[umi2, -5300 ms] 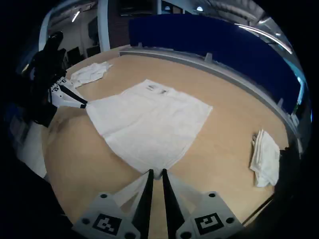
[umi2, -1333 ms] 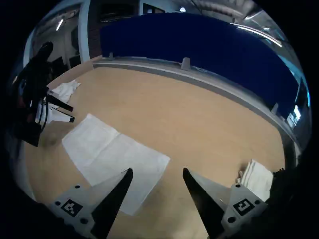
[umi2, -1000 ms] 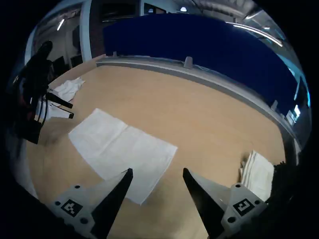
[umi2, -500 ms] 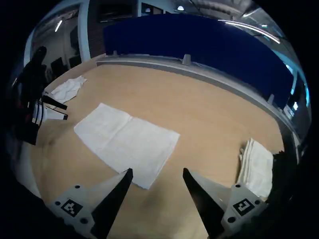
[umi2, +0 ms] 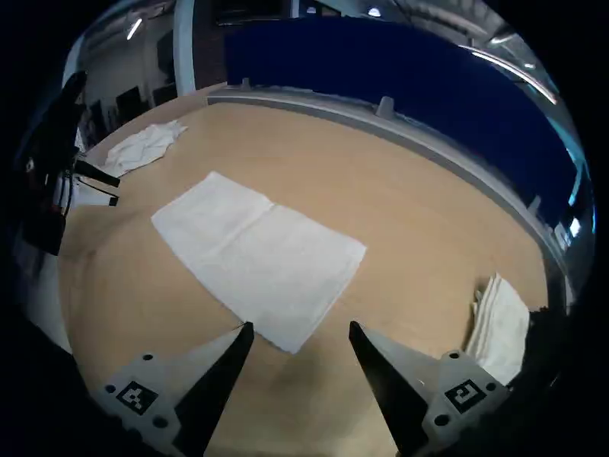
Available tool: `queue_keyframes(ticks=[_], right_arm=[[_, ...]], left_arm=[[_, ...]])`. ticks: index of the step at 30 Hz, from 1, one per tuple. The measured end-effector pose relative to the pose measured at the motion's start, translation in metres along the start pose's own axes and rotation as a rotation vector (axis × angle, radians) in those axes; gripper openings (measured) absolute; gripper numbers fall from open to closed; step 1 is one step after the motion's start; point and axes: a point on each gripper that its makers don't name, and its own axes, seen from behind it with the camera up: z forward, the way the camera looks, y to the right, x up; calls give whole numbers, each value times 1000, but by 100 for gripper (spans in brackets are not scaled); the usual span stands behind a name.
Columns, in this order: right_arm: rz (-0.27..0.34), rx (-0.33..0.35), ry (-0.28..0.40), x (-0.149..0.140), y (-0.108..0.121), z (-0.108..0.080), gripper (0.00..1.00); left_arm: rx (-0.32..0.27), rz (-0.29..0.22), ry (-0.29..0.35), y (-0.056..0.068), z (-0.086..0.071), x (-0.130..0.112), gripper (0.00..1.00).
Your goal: Fold towel
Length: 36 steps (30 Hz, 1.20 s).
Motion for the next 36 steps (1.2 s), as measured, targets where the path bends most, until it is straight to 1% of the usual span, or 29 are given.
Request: queue_keyframes(ticks=[5, 8, 11, 14, 17, 21, 27, 29, 31, 33, 36], right_arm=[[-35, 40, -28, -4, -6, 8, 98], [-59, 61, -52, -9, -9, 13, 94], [-82, 77, -75, -13, -11, 16, 91], [-99, 92, -94, -17, -13, 16, 88], [-108, 96, -109, -21, -12, 17, 84], [-111, 84, -123, -25, -8, 20, 72], [-101, 90, -132, -31, -9, 23, 51], [-95, 88, -131, -31, -8, 24, 42], [-91, 80, -131, -31, -6, 25, 30], [-87, 76, -131, -32, -4, 25, 25], [-84, 81, -130, -32, -5, 24, 21]], left_arm=[[39, -34, -26, -9, -25, -35, 96], [63, -56, -42, -14, -42, -57, 96], [74, -86, -54, -15, -56, -75, 96], [85, -115, -66, -17, -66, -89, 96], [96, -139, -73, -20, -73, -98, 96], [105, -156, -73, -23, -78, -103, 96], [106, -167, -72, -25, -84, -107, 97], [108, -168, -72, -26, -84, -107, 97], [108, -169, -74, -26, -84, -108, 96], [107, -171, -74, -26, -85, -108, 96], [105, -175, -73, -25, -85, -108, 96]])
